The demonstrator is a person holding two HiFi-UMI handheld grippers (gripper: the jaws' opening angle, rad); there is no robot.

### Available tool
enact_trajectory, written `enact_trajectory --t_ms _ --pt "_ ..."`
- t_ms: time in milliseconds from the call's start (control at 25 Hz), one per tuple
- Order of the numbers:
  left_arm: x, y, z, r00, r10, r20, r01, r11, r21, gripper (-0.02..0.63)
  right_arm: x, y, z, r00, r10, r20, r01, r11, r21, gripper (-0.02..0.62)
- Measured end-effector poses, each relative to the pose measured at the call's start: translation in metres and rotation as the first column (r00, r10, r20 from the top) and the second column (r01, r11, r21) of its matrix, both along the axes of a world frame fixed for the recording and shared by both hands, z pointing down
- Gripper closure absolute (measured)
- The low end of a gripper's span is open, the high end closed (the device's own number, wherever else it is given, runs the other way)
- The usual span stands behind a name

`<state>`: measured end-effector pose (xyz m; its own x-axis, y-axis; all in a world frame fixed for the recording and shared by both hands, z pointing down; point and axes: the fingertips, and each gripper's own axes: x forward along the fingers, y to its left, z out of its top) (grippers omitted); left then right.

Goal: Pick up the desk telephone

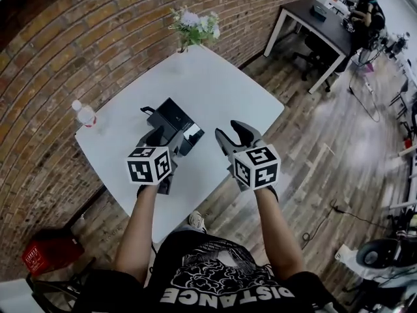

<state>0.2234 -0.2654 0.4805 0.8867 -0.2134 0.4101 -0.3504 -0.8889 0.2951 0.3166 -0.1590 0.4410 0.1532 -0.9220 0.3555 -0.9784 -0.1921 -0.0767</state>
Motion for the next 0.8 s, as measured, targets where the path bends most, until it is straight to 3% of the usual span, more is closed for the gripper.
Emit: enact_trajectory --t_ms 200,400,800 --pt "-0.006 -0.019 0.016 0.999 -0.048 0.016 0.048 0.998 -0.041 0.376 -0.001 -0.028 0.014 0.998 -0.065 0.023 0.066 0.997 -0.033 0.414" --pt "-0.015 -0.029 0.042 0.995 -0.093 0.046 0.098 0.988 -0.123 0.376 -0.006 -0.052 0.035 0.984 -0.148 0.103 0.156 0.985 -0.069 0.414" --pt "-0.01 -0.038 0.077 0.979 -0.194 0.061 0.203 0.945 -0.255 0.364 -0.003 -0.087 0.076 0.918 -0.347 0.194 0.374 0.919 -0.124 0.403"
